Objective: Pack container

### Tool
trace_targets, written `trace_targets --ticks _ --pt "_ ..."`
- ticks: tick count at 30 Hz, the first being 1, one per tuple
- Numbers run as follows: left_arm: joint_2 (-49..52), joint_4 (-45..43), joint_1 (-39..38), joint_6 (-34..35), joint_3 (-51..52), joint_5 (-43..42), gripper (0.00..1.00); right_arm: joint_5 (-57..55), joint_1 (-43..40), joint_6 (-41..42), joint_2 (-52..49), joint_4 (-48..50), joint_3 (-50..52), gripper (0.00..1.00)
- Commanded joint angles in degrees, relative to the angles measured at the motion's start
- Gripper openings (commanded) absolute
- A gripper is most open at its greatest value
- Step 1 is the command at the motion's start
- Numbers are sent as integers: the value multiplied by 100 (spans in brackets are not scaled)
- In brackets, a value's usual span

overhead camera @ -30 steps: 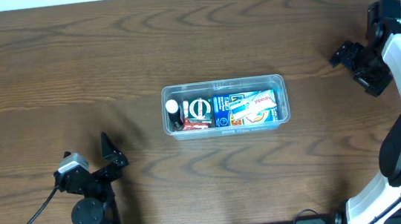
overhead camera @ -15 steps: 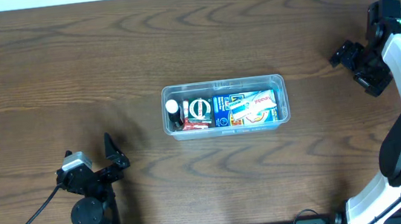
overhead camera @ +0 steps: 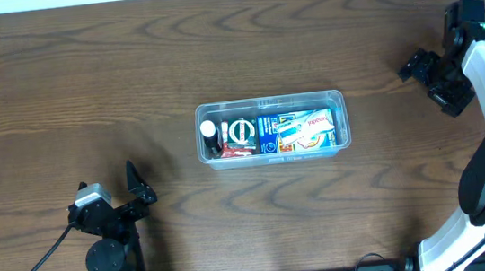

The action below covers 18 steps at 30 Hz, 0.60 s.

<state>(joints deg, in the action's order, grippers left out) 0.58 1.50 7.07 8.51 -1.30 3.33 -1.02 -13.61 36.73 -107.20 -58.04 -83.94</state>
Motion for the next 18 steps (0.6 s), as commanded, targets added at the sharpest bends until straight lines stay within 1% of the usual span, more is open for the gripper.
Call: trace_targets --ticks 1,9,13,18 --pt "-35 238 31 -118 107 26 98 -24 -4 -59 -39 -4 -48 99" --pt "-35 238 31 -118 107 26 98 -26 37 -63 116 -11 -48 99" --pt "-35 238 31 -118 107 28 98 -284 201 -63 476 -24 -48 99" --pt "-35 236 31 -118 107 28 98 -586 715 -109 1185 0 -48 99"
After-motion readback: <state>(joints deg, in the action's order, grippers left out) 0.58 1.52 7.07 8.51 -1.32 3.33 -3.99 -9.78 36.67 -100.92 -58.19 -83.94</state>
